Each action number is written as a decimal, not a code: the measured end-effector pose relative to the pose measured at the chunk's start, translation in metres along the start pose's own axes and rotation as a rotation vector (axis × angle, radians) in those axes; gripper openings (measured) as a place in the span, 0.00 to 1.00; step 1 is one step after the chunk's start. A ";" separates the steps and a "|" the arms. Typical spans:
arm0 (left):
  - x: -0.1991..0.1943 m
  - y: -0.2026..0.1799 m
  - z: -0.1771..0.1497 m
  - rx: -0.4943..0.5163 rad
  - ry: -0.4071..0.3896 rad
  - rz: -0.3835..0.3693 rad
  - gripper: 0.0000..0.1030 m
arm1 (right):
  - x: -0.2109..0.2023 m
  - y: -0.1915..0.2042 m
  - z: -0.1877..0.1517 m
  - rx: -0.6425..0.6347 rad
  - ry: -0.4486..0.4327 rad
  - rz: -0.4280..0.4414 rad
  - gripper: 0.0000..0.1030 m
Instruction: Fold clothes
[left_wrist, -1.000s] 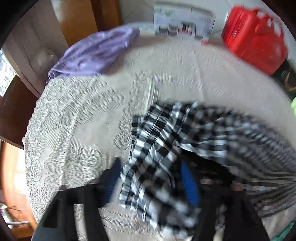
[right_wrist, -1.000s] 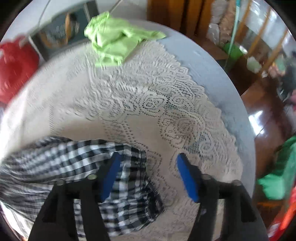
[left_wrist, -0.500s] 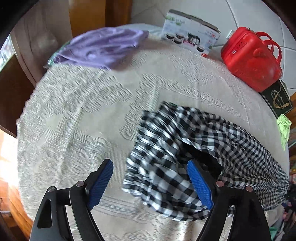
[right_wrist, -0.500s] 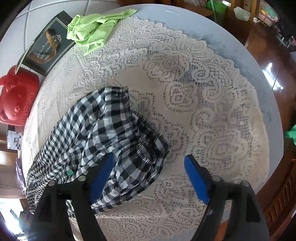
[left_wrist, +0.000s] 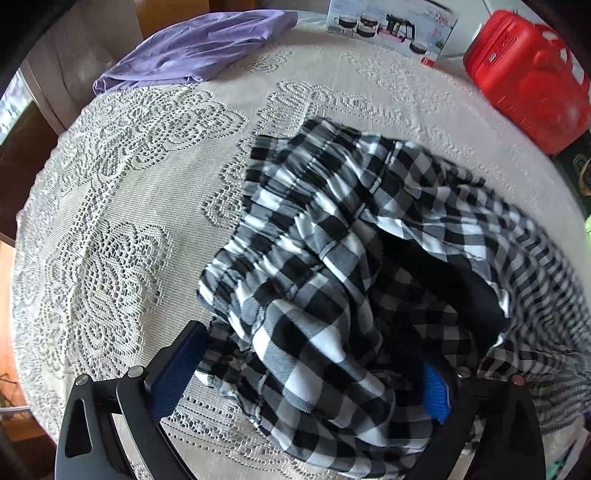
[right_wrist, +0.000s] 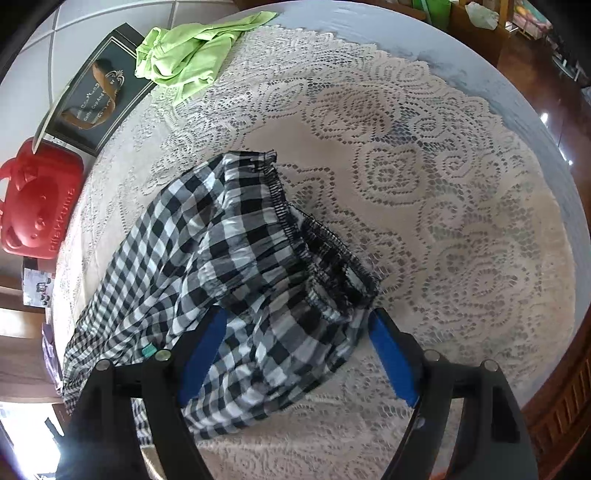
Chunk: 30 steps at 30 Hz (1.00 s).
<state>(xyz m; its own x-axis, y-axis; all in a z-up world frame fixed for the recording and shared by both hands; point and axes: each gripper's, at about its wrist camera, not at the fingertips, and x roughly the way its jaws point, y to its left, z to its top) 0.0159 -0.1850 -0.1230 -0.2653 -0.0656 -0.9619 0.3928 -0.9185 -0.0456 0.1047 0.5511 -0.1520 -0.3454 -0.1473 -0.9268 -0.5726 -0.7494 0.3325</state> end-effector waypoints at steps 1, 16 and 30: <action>0.001 -0.003 -0.001 0.003 -0.002 0.017 0.99 | -0.001 0.001 -0.001 -0.004 -0.018 -0.004 0.78; -0.014 -0.018 -0.012 -0.050 -0.022 0.003 0.76 | -0.005 0.008 -0.010 0.021 -0.099 -0.067 0.48; -0.114 -0.099 -0.006 0.298 -0.247 -0.150 0.12 | -0.080 0.122 -0.026 -0.296 -0.287 0.139 0.10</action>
<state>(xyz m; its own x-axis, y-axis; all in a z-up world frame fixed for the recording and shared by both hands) 0.0126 -0.0845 -0.0106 -0.5179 0.0195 -0.8552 0.0715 -0.9953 -0.0660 0.0824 0.4548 -0.0417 -0.6205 -0.1055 -0.7771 -0.2829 -0.8940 0.3473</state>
